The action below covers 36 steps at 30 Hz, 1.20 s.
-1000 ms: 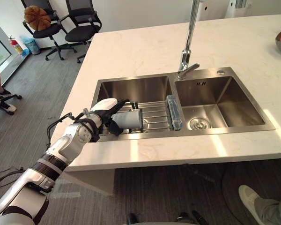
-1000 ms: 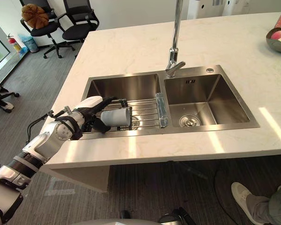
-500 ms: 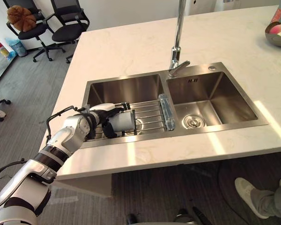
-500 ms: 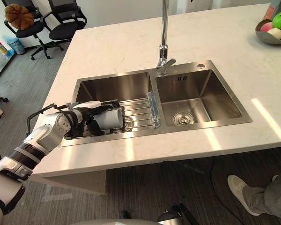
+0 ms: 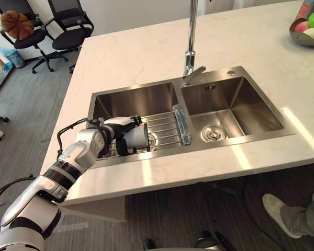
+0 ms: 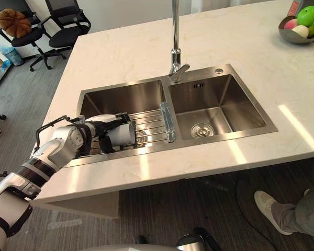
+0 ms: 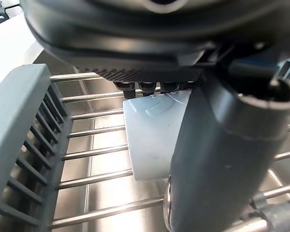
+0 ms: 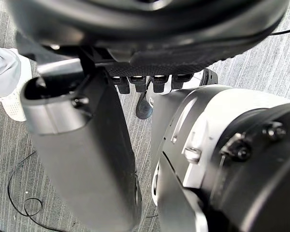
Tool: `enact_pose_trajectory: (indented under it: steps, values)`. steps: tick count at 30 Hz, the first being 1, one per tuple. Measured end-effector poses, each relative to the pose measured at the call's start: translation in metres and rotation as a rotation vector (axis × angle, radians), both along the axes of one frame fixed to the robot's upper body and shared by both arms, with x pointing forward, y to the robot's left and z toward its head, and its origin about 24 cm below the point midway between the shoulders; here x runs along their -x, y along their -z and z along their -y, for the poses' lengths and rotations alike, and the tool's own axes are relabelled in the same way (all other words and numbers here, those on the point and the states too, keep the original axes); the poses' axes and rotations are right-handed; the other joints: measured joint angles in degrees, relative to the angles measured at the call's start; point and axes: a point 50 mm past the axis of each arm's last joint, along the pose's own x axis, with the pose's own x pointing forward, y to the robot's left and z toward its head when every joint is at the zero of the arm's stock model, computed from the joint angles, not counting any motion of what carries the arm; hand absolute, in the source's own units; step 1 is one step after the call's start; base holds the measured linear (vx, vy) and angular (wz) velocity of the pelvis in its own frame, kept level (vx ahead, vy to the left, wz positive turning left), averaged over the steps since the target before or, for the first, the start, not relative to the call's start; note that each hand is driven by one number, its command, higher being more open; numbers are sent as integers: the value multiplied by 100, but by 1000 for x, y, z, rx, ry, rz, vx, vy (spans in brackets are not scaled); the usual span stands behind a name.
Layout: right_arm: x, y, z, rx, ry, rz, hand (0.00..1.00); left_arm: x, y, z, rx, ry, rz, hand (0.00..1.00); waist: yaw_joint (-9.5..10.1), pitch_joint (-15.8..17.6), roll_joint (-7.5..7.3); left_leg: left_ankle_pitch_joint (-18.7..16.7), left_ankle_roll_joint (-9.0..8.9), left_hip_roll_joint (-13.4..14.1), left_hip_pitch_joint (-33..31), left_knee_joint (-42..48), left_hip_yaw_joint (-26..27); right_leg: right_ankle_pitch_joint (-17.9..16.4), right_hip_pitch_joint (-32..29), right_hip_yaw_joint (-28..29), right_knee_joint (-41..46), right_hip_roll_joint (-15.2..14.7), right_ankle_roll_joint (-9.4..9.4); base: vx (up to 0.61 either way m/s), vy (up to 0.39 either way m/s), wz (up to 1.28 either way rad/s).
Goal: Walk over to the sink, pick up the cup, carry it to the dishwasher, place the cup inside the dishwasher, then close the dishwasher door
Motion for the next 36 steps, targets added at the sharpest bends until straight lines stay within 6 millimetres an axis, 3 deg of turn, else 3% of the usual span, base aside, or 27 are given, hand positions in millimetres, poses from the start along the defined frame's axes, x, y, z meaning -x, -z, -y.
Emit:
enact_pose_trajectory:
  steps: [10, 18, 22, 27, 29, 31, 33, 36]
  values:
    - [-2, 0, -3, 0, -52, 0, 100, -7, 1, 4, -12, 66, 42, 0, -49, 41, -6, -23, -10, 18, 31, 1, 55, -7, 2, 43, 2, 15, -12, -4, -8, -2]
    - [-3, -1, 1, 26, -99, 8, 100, 5, 21, -5, 241, 52, 218, 0, 16, 79, 2, -7, 12, -28, 13, 2, -136, -11, 95, -198, 1, -22, -7, -15, -14, 11]
    - [-3, -2, 4, 30, -112, 24, 100, 27, 12, 7, 476, 75, 451, 0, 109, 165, -2, 29, 49, -59, -79, 6, -313, -12, 123, -482, 7, -38, 1, 4, -24, 23]
    - [0, -2, 8, 37, -115, 13, 100, 65, -40, 4, 750, 149, 823, 0, 477, 174, 4, 29, 49, -63, -83, 102, -644, -104, 303, -873, 137, -32, -42, 10, -36, 30]
    - [6, -2, 13, 41, -59, 11, 100, 81, -69, -14, 958, 80, 979, 0, 710, 198, 4, 21, 40, -90, -83, 123, -825, -365, 309, -1029, 357, -79, 25, -49, -43, 40]
    - [7, -3, 17, 49, -26, 20, 100, 91, -77, -30, 1175, -34, 1047, 0, 875, 191, 35, 23, 37, -79, -76, 155, -908, -460, 317, -1093, 489, -80, 4, -61, -39, 26]
    - [6, -4, 20, 60, -21, 31, 100, 99, -77, -47, 1498, -154, 1053, 0, 1030, 188, 31, 47, 21, -79, -86, 166, -1052, -532, 346, -1195, 609, -81, 10, -64, -37, 30]
    - [3, -4, 22, 69, -14, 40, 100, 102, -67, -63, 1688, -279, 1047, 0, 1146, 186, 25, 77, 14, -79, -112, 165, -1128, -560, 346, -1264, 667, -80, 8, -37, -20, 17]
